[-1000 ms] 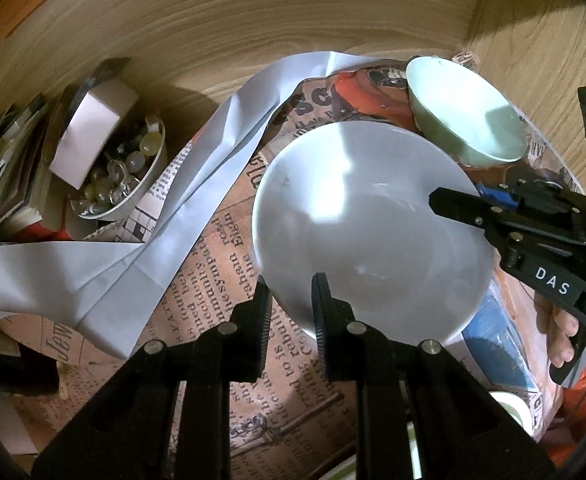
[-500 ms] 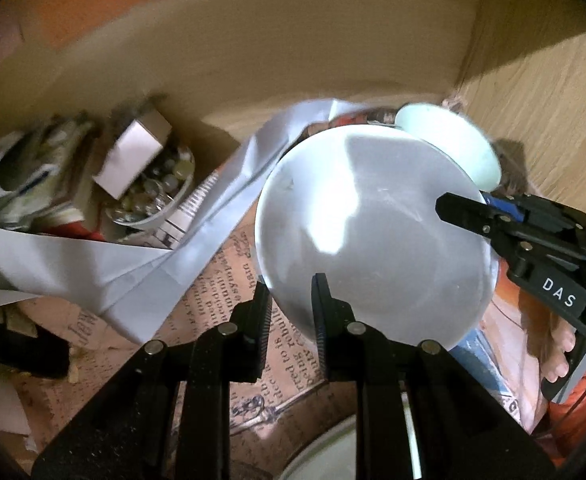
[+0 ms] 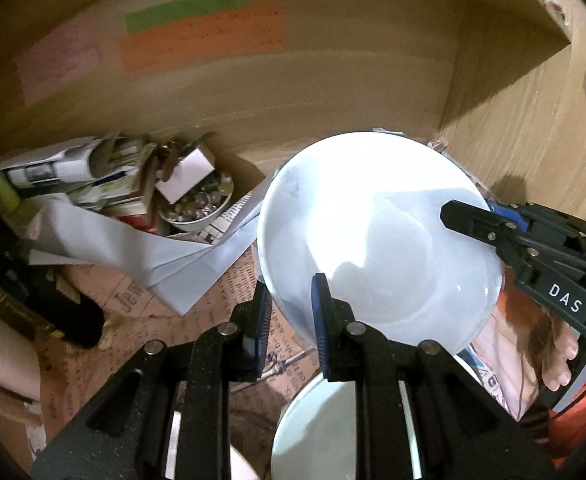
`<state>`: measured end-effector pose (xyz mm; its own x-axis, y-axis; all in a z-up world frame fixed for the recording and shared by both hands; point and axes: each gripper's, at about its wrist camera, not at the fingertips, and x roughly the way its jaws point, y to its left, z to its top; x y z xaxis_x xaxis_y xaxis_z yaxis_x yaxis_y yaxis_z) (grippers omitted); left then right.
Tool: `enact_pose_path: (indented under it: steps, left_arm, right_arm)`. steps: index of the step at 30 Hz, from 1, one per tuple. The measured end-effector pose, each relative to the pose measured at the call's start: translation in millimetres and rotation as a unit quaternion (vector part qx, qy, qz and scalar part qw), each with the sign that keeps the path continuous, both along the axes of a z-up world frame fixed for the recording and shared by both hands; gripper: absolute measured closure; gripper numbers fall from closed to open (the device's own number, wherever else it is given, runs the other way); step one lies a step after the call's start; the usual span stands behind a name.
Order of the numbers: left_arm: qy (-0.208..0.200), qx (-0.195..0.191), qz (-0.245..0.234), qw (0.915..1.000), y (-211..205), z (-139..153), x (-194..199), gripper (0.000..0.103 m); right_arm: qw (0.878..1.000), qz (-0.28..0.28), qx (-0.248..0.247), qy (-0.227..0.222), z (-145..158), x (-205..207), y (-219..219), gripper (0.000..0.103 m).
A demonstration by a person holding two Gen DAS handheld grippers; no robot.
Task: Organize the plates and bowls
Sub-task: 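Lift the white bowl with both grippers and lower it into the mauve-grey bowl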
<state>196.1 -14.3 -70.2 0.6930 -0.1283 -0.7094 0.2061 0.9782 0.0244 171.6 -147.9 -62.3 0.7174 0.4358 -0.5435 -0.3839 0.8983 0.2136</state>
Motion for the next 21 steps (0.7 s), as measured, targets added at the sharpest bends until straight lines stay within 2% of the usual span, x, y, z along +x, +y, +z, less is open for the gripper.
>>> enact_pose_path:
  steps: [10,21]
  left_arm:
    - [-0.034,-0.008,0.028,0.9990,19,9,-46,0.084]
    - [-0.058,-0.035,0.067,0.9955,62,10,-89,0.084]
  right_arm:
    - [1.000,0.019,0.004,-0.012,9,-28,21,0.086]
    - [0.998,0.059,0.004,-0.020,14,-55,58,0.086]
